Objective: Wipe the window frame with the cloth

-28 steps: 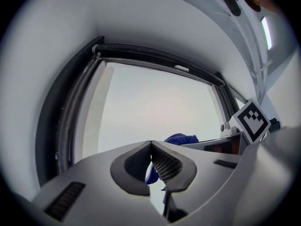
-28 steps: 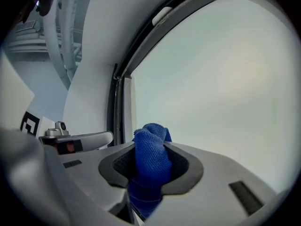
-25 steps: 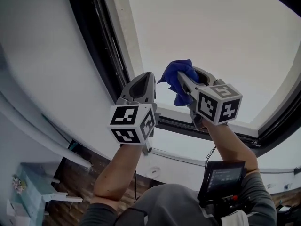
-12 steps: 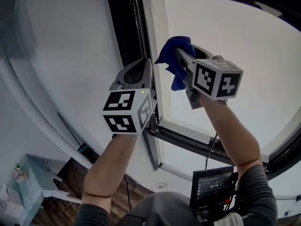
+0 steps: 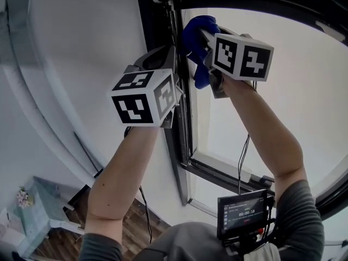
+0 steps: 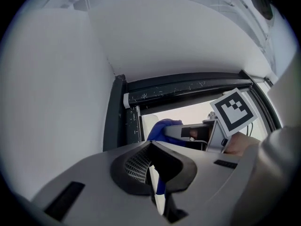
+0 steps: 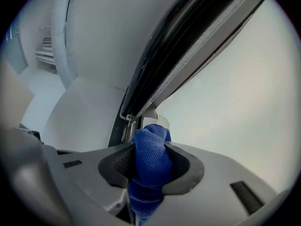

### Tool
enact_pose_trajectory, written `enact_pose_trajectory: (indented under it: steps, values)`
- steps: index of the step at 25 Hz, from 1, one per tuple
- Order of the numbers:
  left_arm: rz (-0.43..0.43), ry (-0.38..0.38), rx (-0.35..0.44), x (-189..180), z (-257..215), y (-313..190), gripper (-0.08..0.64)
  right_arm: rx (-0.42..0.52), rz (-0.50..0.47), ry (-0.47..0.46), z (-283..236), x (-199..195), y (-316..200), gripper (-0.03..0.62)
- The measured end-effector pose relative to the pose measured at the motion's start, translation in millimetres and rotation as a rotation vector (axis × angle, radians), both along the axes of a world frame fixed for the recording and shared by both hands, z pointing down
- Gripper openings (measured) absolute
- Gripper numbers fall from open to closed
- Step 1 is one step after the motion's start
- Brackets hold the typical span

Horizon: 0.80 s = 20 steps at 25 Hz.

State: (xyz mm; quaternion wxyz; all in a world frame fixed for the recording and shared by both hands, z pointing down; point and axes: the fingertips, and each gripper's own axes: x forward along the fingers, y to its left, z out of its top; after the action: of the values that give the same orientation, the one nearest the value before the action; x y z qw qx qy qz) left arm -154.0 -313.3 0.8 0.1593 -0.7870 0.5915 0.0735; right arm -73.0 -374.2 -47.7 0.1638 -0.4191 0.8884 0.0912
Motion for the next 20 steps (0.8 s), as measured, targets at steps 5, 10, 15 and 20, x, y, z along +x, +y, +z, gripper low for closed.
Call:
enact_pose_trajectory:
  steps: [5,10,15,20]
  values:
    - [-0.023,-0.031,0.03,-7,-17,-10,0.009,0.029,0.014,-0.016,-19,-7,-15,0.133]
    - [-0.005,-0.03,0.029,-10,-27,-17,0.009,0.04,0.003,-0.018,-33,-18,-20,0.133]
    - [0.013,-0.028,0.044,-8,-30,-17,0.009,0.051,-0.018,-0.02,-35,-24,-21,0.132]
    - [0.014,-0.002,0.002,-11,0,-21,0.009,0.033,0.0,0.0,-6,-21,-28,0.132]
